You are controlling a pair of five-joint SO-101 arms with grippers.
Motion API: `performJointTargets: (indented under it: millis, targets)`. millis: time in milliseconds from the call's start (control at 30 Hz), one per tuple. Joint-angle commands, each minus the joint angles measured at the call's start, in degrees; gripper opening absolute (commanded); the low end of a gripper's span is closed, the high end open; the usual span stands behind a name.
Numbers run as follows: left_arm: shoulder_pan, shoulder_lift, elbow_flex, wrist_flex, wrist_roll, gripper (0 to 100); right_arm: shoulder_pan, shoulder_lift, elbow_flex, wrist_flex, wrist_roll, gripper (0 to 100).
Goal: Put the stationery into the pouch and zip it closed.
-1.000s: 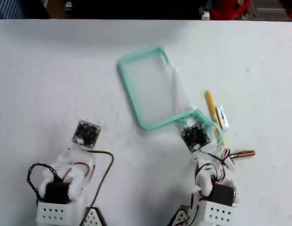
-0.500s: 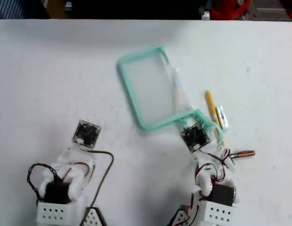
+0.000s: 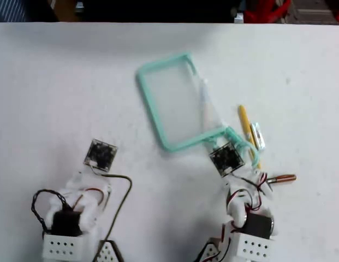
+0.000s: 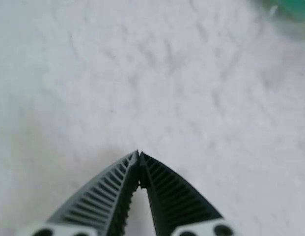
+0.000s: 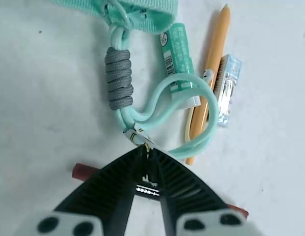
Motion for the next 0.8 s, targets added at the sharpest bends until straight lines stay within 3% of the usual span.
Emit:
performJointTargets:
  millis: [0,133,233,433,500,633,767]
  targets:
    - [0.92,0.04,-0.44,0.26,0.53,2,-0.04,-0.75,0.35,-1.19,0.44,2.1]
    - [0.92,0.04,-0.44,0.26,0.53,2,-2.24,-0.84,0.35,-1.27,0.35,2.1]
    - [0.92,0.04,-0.44,0.26,0.53,2,-3.30,-1.10,0.35,-2.95,-5.19,2.7]
    - [0.92,0.04,-0.44,0.26,0.53,2,0.75,-0.75,0.35,-6.20,-11.25,24.2]
    - [0.92,0.04,-0.44,0.26,0.53,2,0.57,-0.66,0.35,-6.20,-11.08,23.3]
    - [0.92,0.04,-0.44,0.26,0.53,2,-1.01,1.80,0.44,-6.55,-7.12,0.1]
    - [0.92,0.04,-0.44,0.26,0.53,2,-1.80,6.29,0.62,-10.95,-5.98,14.6]
